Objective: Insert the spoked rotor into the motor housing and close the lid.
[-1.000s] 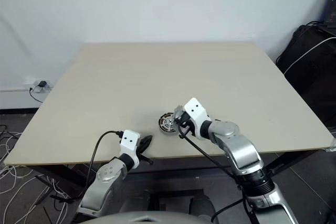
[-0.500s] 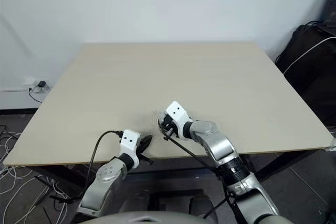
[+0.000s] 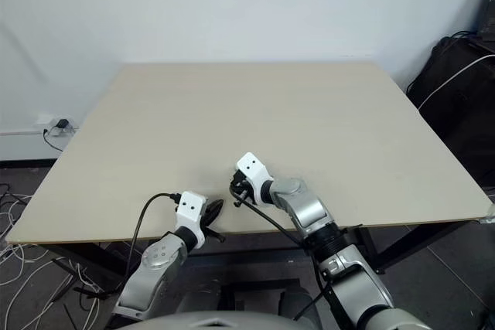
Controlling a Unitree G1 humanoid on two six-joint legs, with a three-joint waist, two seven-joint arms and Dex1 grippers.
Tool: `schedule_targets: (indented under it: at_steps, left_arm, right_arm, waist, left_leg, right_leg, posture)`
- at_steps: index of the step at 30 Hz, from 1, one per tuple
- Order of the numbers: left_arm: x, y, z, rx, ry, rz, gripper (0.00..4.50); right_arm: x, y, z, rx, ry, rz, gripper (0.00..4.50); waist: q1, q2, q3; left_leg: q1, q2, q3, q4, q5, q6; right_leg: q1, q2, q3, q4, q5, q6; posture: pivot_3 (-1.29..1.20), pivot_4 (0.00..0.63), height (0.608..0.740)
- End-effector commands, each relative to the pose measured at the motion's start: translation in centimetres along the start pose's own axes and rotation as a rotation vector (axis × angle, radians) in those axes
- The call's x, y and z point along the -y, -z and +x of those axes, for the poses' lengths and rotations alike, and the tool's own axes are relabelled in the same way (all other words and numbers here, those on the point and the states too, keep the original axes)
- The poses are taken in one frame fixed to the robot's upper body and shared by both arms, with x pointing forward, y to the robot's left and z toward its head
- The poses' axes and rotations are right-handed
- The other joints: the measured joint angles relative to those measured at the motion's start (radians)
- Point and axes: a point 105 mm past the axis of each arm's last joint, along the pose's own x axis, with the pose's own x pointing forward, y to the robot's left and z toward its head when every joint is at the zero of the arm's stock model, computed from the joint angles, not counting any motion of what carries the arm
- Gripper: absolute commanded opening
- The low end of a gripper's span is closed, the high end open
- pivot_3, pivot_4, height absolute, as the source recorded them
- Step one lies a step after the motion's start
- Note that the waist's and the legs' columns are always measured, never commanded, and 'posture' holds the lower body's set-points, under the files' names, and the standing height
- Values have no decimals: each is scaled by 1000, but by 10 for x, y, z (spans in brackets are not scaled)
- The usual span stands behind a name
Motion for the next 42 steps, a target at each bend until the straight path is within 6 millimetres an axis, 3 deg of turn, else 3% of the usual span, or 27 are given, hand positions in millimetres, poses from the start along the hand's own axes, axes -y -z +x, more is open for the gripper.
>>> schedule_targets:
  at_steps: [1, 4, 8, 10, 16, 22, 33, 38, 42]
  left_arm:
    - [2, -19, 1, 67, 10, 17, 0]
    - [2, -19, 1, 66, 11, 20, 0]
    - [2, -20, 2, 65, 16, 23, 0]
    - [2, -20, 2, 65, 19, 25, 0]
    - [3, -21, 3, 65, 26, 31, 0]
    - [1, -21, 1, 65, 20, 34, 0]
    - [0, -21, 0, 65, 18, 35, 0]
    - [0, -21, 0, 63, 16, 35, 0]
    - [-1, -21, -1, 61, 13, 34, 0]
  right_arm:
    - [-9, -29, -9, 144, -41, -29, 35]
    - [-10, -53, -22, 297, -8, -48, 35]
    - [3, -57, -34, 384, 87, -45, 206]
    - [10, -51, -35, 386, 136, -47, 656]
    - [32, -18, -33, 303, 230, -17, 2565]
    - [42, -4, -29, 271, 264, 37, 4483]
    - [39, 4, -21, 222, 252, 40, 4483]
    - [40, 7, -20, 201, 265, 52, 3291]
    - [41, 8, -19, 191, 271, 55, 3195]
  waist:
    - [0, 0, 0]
    - [0, 0, 0]
    - [0, -1, -1]
    - [1, -1, -1]
    - [0, -1, -1]
    - [-2, -1, -1]
    - [-2, 0, -1]
    - [-1, 0, -1]
    - [-2, 0, -1]
  left_leg:
    - [0, 0, 0, 0, 0, 0]
    - [0, 0, 0, 0, 0, 0]
    - [0, 0, 0, 0, 0, 0]
    - [0, 0, 0, 0, 0, 0]
    - [0, 0, 1, 0, 0, 0]
    - [0, 0, 1, 0, 0, 0]
    - [0, 0, 1, 0, 0, 0]
    - [0, 0, 1, 0, 0, 0]
    - [0, 0, 1, 0, 0, 0]
  right_leg:
    - [0, 0, 0, 0, 0, 0]
    - [0, 0, 0, 0, 0, 0]
    - [0, 0, 0, 0, 0, 0]
    - [0, 0, 0, 0, 0, 0]
    - [0, 0, 0, 0, 0, 0]
    - [0, 0, 1, 0, 0, 0]
    - [0, 0, 1, 0, 0, 0]
    - [0, 0, 1, 0, 0, 0]
    - [0, 0, 1, 1, 0, 0]
  posture:
    - [0, 0, 740]
    - [0, 0, 740]
    - [0, 0, 740]
    - [0, 0, 740]
    - [0, 0, 740]
    - [0, 0, 740]
    - [0, 0, 740]
    - [0, 0, 740]
    - [0, 0, 740]
